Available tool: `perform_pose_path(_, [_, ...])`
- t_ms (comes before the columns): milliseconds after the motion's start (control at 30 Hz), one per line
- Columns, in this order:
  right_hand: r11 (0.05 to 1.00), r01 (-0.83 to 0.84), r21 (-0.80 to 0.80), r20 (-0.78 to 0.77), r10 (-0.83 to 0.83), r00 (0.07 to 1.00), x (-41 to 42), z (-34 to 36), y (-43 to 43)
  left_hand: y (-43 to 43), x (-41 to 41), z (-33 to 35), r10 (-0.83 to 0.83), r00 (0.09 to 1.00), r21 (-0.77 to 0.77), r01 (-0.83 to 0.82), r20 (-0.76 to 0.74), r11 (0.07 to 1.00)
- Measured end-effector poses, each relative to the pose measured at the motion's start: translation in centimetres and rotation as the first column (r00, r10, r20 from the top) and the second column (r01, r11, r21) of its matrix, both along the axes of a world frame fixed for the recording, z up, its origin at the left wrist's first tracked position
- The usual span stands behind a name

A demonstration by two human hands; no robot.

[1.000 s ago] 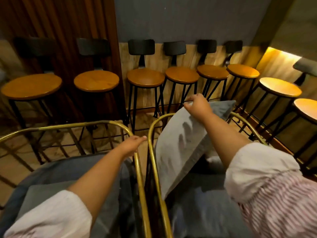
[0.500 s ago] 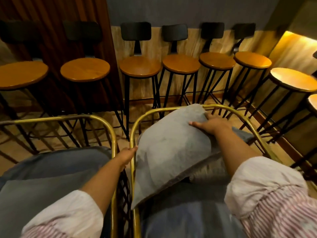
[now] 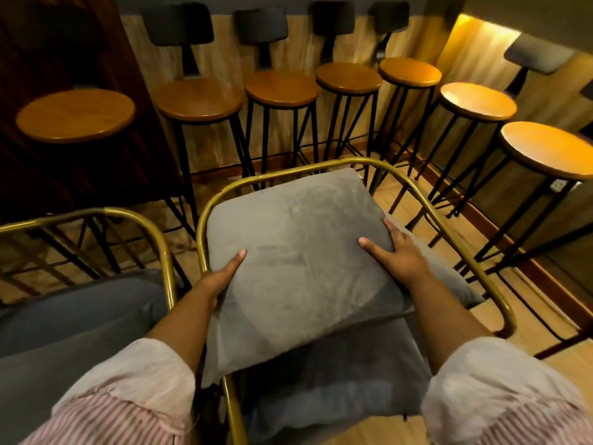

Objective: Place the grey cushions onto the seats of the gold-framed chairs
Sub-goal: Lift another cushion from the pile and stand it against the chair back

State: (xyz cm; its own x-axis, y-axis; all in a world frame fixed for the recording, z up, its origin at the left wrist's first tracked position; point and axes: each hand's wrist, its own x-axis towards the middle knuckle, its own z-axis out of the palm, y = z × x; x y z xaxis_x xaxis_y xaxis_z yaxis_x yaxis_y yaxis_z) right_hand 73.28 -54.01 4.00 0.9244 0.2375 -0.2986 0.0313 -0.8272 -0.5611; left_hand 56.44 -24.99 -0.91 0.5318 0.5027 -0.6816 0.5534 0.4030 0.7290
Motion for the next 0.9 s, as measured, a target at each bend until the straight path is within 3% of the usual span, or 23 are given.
perform_pose_path(300, [0.974, 0.174, 0.145, -0.333, -0.118, 0.936, 8.2, 6.2, 4.2, -4.2, 2.4, 3.2, -0.020, 1.000, 0.097, 0.018, 0.012, 0.995])
perform_pose_path(400, [0.960, 0.196, 0.201, -0.344, -0.118, 0.931, 9.6, 6.2, 4.1, -5.4, 2.9, 3.0, 0.018, 0.999, 0.142, -0.025, 0.045, 0.990])
perform_pose_path(600, [0.896, 0.355, 0.267, -0.303, -0.271, 0.914, 8.4, 1.6, 0.7, -4.7, 2.2, 3.6, -0.055, 0.995, 0.222, 0.072, -0.080, 0.972])
perform_pose_path(667, [0.877, 0.368, 0.308, -0.312, -0.272, 0.910, 7.4, -0.1, -0.2, -3.5, 2.3, 3.9, -0.043, 0.998, 0.186, 0.051, -0.047, 0.981])
perform_pose_path(800, [0.837, 0.374, 0.400, -0.367, -0.228, 0.902, 6.6, -1.3, -1.4, -3.7, 2.9, 4.3, 0.185, 0.980, 0.054, -0.189, 0.078, 0.980])
perform_pose_path(900, [0.813, 0.375, 0.446, -0.402, -0.193, 0.895, 6.9, -1.4, -2.4, -4.2, 2.7, 3.6, 0.182, 0.977, 0.028, -0.186, 0.113, 0.982])
